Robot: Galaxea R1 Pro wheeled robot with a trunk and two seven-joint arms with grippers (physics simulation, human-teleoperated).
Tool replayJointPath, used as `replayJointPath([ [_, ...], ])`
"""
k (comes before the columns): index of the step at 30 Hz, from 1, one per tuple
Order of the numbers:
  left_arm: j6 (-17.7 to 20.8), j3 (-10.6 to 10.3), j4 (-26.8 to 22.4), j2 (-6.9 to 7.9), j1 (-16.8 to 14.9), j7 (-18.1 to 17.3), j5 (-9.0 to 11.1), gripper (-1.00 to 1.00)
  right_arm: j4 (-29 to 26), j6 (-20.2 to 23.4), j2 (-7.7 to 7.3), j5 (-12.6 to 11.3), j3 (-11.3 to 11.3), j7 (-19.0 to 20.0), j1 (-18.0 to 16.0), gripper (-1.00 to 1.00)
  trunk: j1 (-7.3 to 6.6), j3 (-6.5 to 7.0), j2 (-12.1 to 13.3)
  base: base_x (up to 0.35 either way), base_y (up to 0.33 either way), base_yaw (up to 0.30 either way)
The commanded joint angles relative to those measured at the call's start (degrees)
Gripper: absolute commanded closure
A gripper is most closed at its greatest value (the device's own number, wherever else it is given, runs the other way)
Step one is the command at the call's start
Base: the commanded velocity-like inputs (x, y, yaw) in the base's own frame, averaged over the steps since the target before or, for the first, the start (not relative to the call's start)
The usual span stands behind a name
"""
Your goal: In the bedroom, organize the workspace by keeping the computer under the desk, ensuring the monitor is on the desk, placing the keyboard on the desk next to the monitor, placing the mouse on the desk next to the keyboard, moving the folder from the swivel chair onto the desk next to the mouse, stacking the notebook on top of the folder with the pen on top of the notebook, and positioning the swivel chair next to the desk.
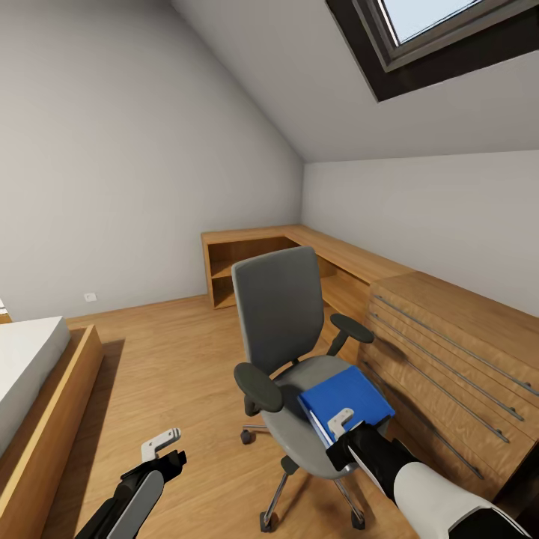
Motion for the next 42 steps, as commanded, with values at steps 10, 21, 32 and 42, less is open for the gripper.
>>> replayJointPath([
  [10, 0.06, -0.15, -0.09, 0.07, -0.06, 0.42, 0.41, -1.0, -0.11, 0.46, 0.0, -0.77, -0.07, 0.55, 0.06, 1.0, 0.0, -0.08, -0.02, 0.0, 0.0, 0.0],
  [21, -0.02, -0.15, -0.09, 0.07, -0.06, 0.54, 0.55, -1.0, -0.15, 0.46, 0.0, -0.77, -0.07, 0.55, 0.06, 1.0, -1.98, 1.54, 3.59, 0.0, 0.0, 0.0],
  [32, -0.02, -0.14, 0.91, 0.07, -0.06, 0.66, 0.59, -1.0, -0.72, 0.49, 0.0, -0.9, -0.16, 0.42, 0.06, 1.0, -4.39, 3.51, 8.0, 0.0, 0.0, 0.0],
  [42, -0.02, -0.12, 1.65, 0.14, -0.06, 0.73, 0.52, -1.0, -5.29, 1.27, -1.02, -1.6, -0.79, 0.39, 0.1, 1.0, -6.59, 5.31, 12.01, 0.0, 0.0, 0.0],
])
